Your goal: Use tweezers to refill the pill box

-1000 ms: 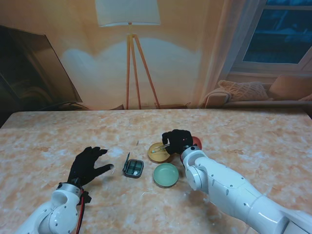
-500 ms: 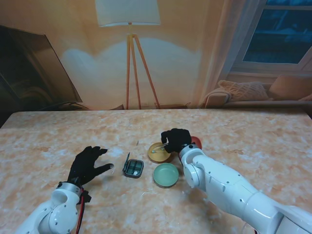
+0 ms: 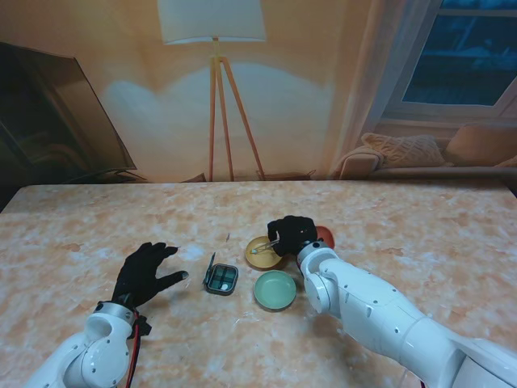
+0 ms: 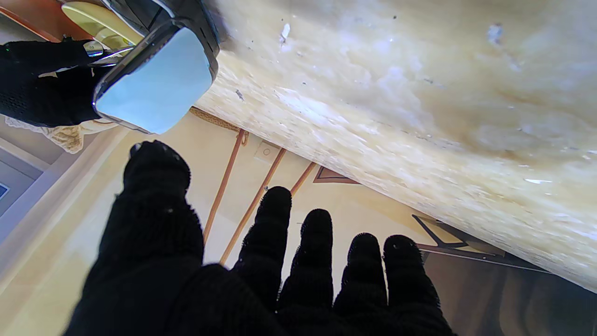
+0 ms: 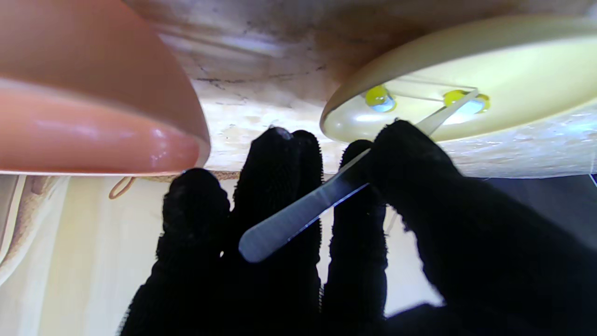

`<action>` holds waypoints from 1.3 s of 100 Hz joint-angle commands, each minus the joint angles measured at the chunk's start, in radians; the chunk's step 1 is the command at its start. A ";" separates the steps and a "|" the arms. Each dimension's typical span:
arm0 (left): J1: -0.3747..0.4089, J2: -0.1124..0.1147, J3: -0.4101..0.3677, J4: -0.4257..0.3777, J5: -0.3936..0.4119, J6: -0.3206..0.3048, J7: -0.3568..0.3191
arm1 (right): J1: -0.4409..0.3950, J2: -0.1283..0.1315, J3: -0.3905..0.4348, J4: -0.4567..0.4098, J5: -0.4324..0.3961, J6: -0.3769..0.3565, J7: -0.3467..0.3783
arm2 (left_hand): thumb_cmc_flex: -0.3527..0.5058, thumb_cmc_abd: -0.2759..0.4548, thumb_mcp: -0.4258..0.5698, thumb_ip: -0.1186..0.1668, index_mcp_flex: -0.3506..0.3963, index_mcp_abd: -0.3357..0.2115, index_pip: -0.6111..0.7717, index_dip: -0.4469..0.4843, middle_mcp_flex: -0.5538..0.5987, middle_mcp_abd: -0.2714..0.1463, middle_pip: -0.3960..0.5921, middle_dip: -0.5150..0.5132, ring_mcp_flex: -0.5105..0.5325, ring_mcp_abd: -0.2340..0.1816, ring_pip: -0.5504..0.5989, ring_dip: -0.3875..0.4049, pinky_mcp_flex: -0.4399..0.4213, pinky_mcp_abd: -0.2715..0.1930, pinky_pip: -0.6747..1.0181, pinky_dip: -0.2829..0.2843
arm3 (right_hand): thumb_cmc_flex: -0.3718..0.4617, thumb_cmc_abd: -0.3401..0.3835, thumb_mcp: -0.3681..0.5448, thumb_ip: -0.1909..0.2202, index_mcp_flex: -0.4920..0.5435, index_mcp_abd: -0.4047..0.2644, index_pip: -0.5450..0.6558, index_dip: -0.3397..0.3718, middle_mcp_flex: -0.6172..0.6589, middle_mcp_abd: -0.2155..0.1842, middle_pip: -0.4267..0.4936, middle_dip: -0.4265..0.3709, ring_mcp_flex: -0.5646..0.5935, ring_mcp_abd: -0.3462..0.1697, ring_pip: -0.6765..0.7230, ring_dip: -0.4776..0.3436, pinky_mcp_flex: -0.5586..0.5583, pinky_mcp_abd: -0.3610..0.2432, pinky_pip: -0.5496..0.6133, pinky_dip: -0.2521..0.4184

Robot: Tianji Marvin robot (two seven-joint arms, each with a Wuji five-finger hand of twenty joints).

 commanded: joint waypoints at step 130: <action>0.007 -0.003 0.005 0.000 -0.006 0.004 -0.006 | -0.013 0.000 0.001 -0.008 -0.019 -0.028 -0.011 | 0.009 0.026 -0.017 0.022 0.018 0.016 -0.014 -0.018 0.013 -0.013 0.008 0.012 0.001 -0.024 0.014 0.005 -0.010 -0.038 0.021 0.022 | -0.009 -0.113 0.181 0.040 0.226 -0.112 0.125 0.019 0.211 0.057 0.091 -0.019 0.186 -0.076 0.080 0.082 0.173 -0.045 0.143 0.033</action>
